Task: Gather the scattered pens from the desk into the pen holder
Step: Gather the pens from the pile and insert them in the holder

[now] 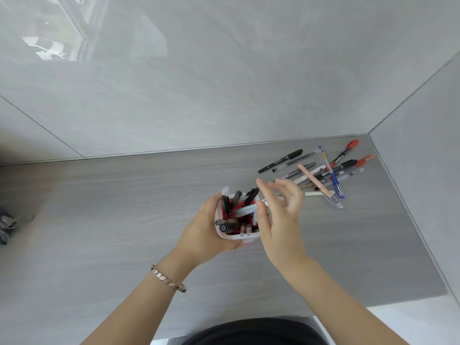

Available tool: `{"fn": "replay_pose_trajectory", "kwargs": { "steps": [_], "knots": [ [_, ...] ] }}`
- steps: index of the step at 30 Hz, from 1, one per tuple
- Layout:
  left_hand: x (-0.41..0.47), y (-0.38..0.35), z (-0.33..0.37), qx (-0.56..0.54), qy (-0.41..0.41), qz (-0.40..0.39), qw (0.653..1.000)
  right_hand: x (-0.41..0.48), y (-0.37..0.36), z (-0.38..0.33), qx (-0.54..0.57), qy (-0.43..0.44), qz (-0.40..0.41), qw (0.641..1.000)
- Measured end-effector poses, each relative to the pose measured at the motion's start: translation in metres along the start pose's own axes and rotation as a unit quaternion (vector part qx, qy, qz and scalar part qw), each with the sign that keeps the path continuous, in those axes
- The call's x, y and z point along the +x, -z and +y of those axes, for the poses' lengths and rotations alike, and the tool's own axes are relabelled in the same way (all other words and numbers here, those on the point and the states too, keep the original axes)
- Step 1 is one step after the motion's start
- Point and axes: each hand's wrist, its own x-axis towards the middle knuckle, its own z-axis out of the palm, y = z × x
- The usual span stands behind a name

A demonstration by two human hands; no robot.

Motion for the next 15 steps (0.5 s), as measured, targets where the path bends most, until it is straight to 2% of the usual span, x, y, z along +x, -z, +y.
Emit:
{"fn": "replay_pose_trajectory", "kwargs": {
  "steps": [5,8,10,12,14,15],
  "knots": [
    [0.001,-0.001,0.0,0.007,-0.001,-0.001,1.0,0.009,0.01,-0.012,0.04,-0.046,-0.15,0.987],
    [0.001,-0.002,-0.003,0.0,0.003,-0.002,1.0,0.002,0.005,-0.024,-0.072,0.013,-0.226,0.971],
    [0.001,-0.002,-0.002,-0.006,0.005,0.0,1.0,0.004,0.001,-0.027,-0.169,0.048,-0.267,0.947],
    [0.001,-0.002,0.0,-0.004,0.004,0.001,1.0,0.014,0.003,-0.031,-0.209,0.03,-0.324,0.922],
    [0.001,-0.002,0.001,-0.012,0.002,0.005,1.0,0.022,0.015,-0.034,-0.114,-0.006,-0.329,0.937],
    [0.001,-0.003,0.001,-0.012,0.002,0.008,1.0,0.024,0.022,-0.032,-0.056,-0.009,-0.29,0.955]
  ]
}}
